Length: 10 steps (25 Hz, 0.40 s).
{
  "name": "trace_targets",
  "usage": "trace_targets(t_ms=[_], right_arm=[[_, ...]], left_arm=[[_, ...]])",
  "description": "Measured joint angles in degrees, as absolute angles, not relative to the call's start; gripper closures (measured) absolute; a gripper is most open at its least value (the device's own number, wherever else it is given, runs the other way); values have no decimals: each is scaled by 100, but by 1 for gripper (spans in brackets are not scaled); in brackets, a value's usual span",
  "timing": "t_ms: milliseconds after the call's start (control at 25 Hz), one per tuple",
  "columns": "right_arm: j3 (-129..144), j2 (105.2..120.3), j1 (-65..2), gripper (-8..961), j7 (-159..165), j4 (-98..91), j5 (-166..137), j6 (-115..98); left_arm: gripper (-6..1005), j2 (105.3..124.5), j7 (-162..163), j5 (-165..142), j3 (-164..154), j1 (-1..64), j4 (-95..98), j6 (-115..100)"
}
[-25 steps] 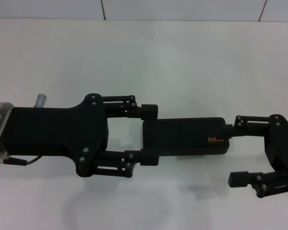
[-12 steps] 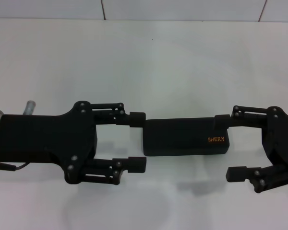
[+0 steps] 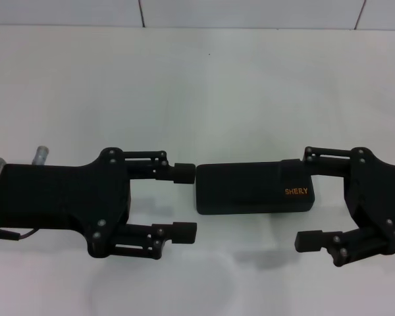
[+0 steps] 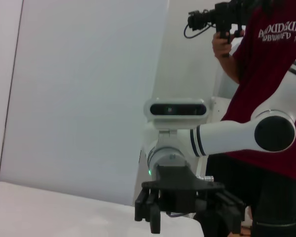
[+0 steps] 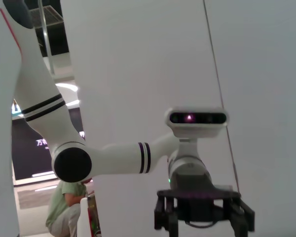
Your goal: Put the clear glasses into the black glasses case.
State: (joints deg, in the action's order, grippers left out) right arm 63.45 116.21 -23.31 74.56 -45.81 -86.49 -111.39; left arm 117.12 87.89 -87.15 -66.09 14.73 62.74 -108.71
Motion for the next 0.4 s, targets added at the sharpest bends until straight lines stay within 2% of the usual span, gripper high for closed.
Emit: trace_targets(t_ms=[400], right_arm=[[6390, 11619, -2358, 85, 7444, -4579, -8604, -11123]], left_arm=[[279, 11704, 8789, -8733, -6600, 1445, 6275, -10872]])
